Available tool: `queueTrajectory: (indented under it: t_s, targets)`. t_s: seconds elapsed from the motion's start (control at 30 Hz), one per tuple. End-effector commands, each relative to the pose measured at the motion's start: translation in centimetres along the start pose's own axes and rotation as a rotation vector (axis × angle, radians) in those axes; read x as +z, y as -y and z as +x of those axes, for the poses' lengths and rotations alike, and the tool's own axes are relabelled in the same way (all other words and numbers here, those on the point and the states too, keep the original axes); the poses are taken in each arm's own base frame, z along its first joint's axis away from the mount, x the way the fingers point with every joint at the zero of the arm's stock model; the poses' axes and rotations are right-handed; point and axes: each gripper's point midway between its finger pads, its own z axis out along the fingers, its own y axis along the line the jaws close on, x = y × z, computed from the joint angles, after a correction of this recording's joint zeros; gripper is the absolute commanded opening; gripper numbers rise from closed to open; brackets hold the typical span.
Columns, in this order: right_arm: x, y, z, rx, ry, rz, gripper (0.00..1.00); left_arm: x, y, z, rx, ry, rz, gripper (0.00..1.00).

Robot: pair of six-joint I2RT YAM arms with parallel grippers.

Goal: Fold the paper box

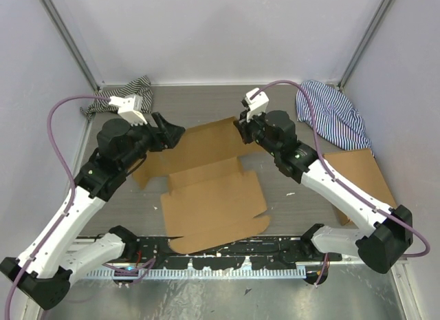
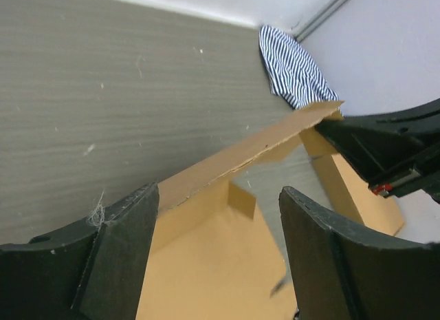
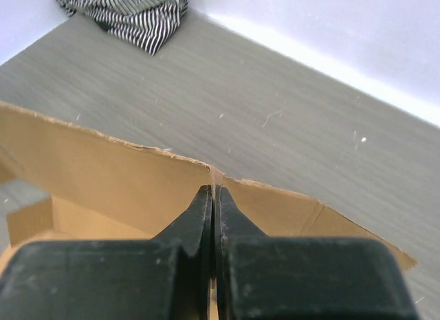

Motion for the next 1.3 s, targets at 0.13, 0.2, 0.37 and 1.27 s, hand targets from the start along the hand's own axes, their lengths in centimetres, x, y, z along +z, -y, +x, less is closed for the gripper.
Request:
queueTrajectory:
  t_s: [0.13,0.2,0.37,1.27]
  targets:
    - [1.7,0.9,-6.8,-0.093,0.292,0.104,0.01,-1.5,1.1,0.6,-0.246,-0.035,0.007,0.85]
    - [2.1,0.8,-6.3,-0.088,0.291,0.12,0.01,-2.1,1.6,-0.1,-0.292,-0.001,0.031,0.87]
    - [2.6,0.7,-3.6,-0.039,0.256,0.169,0.01,-2.0,1.5,-0.4,-0.254,0.012,0.033,0.99]
    - [5.3,-0.3,0.4,0.009,0.022,0.154,0.01,4.7,-1.9,4.3,0.3,-0.433,-0.118,0.72]
